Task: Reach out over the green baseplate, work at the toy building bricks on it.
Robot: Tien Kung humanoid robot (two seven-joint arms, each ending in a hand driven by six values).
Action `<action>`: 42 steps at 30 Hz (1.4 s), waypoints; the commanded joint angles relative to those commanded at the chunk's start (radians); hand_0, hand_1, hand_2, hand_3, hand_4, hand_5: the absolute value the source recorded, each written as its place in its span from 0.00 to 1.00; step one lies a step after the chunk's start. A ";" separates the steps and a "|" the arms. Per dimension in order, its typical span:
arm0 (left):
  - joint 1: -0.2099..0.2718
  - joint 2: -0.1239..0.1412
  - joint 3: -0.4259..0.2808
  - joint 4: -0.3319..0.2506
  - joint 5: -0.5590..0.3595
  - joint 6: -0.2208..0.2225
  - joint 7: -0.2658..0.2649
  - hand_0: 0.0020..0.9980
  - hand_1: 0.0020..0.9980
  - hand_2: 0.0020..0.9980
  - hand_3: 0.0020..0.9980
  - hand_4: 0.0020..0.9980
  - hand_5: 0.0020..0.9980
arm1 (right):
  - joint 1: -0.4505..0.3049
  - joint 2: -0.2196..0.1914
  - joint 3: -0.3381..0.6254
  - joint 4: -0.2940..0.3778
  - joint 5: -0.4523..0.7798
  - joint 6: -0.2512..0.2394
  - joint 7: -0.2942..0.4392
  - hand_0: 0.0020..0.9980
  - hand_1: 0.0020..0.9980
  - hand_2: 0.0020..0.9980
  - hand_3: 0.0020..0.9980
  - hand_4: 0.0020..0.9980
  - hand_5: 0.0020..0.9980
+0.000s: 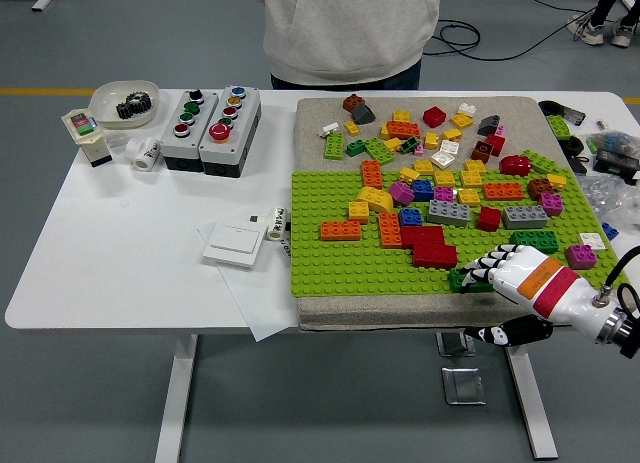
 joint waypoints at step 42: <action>-0.005 0.001 0.020 0.000 -0.032 -0.003 -0.011 0.65 0.75 0.76 0.58 0.65 0.60 | 0.139 0.033 0.149 -0.244 0.001 0.056 -0.153 0.54 0.60 0.69 0.60 0.86 0.51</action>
